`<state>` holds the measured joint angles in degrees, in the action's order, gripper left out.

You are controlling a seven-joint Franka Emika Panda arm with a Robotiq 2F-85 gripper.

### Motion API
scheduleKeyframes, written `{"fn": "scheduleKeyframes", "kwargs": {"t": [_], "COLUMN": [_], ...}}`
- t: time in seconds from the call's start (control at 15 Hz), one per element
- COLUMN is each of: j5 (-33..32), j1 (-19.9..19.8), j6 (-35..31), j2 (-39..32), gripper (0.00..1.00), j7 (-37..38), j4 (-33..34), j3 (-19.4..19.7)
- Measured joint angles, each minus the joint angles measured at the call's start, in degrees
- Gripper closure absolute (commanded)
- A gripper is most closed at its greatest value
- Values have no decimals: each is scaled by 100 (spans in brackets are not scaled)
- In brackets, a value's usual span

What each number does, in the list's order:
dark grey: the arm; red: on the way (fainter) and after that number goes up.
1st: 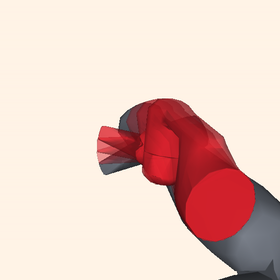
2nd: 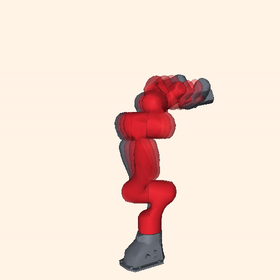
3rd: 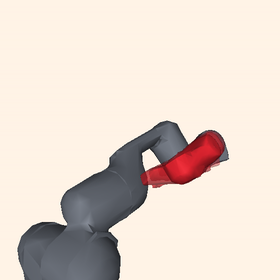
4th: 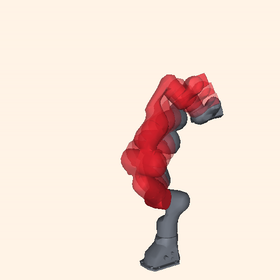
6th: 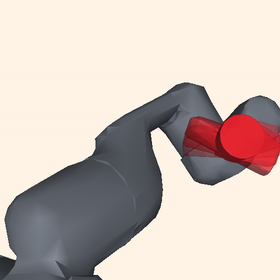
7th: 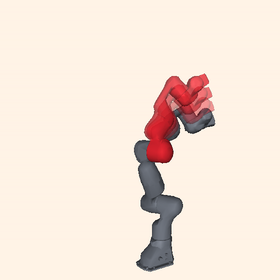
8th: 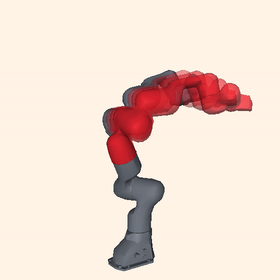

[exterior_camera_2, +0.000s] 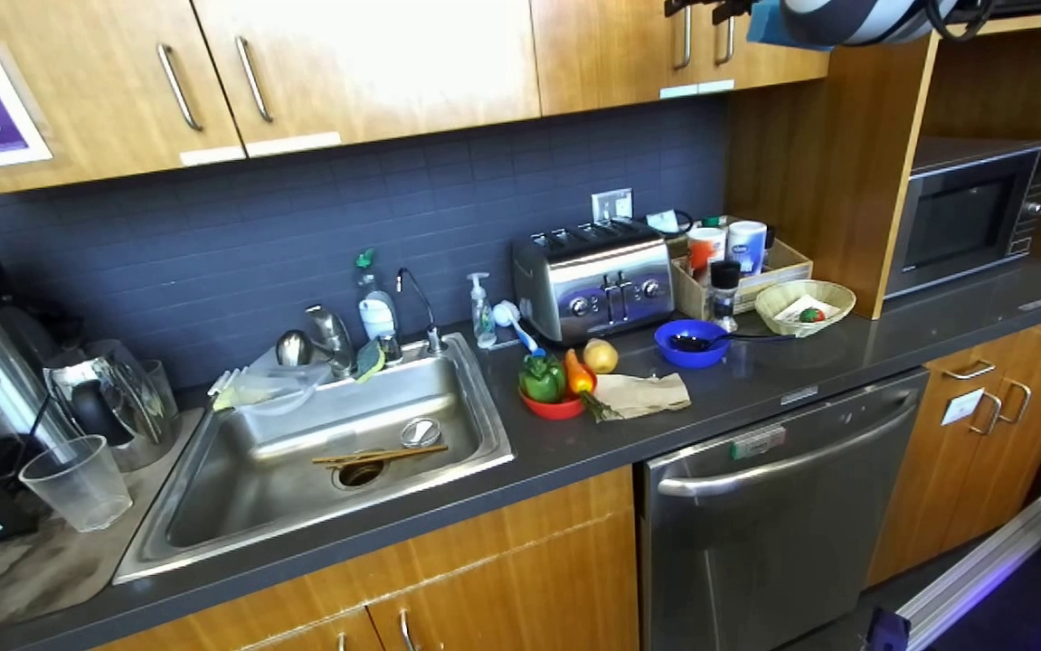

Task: Open the top left cabinet door

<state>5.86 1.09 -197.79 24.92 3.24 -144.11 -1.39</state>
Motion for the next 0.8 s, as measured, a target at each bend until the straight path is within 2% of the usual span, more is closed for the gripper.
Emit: {"fn": "scheduleKeyframes", "kwargs": {"t": [0.47, 0.8], "j5": [22, 22], "j1": [-308, -379], "j6": [0, 0], "j2": [-570, -874], "gripper": [0, 0], "j7": [2, 3], "j4": [515, 804], "j3": [-54, -76]}}
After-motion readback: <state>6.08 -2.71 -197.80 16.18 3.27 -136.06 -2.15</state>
